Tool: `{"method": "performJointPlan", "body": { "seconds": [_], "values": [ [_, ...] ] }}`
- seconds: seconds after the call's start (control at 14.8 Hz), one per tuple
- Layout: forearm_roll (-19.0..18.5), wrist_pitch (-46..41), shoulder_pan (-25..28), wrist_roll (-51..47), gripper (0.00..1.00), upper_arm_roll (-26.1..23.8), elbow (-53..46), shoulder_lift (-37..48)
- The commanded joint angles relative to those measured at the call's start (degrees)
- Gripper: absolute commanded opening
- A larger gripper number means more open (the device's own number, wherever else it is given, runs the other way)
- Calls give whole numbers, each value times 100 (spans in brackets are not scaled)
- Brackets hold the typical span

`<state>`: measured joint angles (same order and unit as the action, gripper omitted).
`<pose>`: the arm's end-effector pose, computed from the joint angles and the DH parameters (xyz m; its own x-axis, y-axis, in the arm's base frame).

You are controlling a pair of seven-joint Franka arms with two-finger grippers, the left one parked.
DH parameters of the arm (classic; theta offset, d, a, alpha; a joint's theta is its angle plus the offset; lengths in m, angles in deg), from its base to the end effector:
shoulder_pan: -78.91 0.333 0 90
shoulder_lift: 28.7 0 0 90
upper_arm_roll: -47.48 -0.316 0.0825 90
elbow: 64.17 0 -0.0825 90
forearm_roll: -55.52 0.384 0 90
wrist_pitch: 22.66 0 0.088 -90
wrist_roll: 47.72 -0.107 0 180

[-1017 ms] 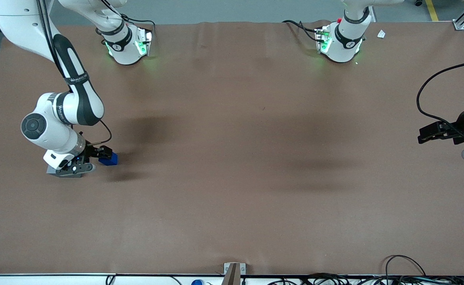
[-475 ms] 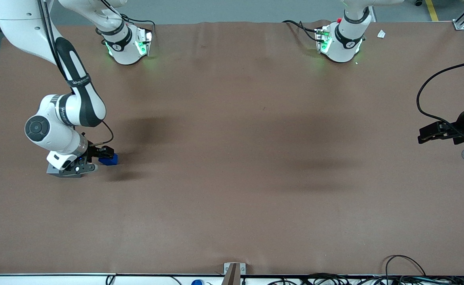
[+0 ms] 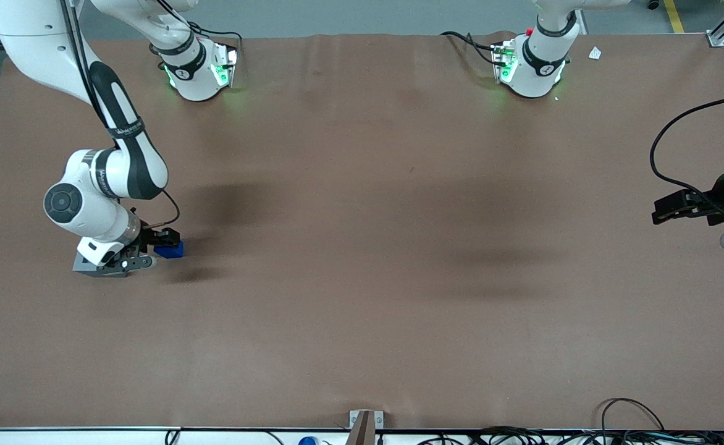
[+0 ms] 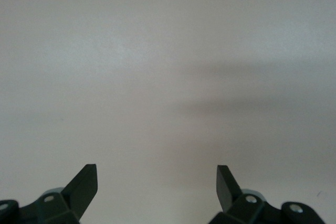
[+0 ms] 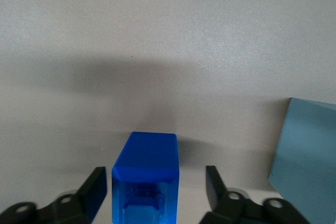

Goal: Insert blue part into gray base with right arm
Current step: 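Lift the blue cube and carry it above the gray base's opening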

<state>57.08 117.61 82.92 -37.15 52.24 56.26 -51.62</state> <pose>0.5767 -0.0073 0.2223 0.9865 0.1547 -0.0540 0.1552 -0.9879 0.0062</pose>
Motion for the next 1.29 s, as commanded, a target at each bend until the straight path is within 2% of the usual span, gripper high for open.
{"method": "performJointPlan", "body": {
  "seconds": [0.0,0.54,0.61,0.88,1.22],
  "values": [
    [100,9,12,16,67,-10,-28,-28],
    [100,-122,-49,16,18,-2,-203,-19],
    [108,-375,-58,16,15,7,-352,-11],
    [108,-1887,-163,-90,14,33,-1283,16],
    [38,-2662,-725,7,9,51,-1961,95]
  ]
}}
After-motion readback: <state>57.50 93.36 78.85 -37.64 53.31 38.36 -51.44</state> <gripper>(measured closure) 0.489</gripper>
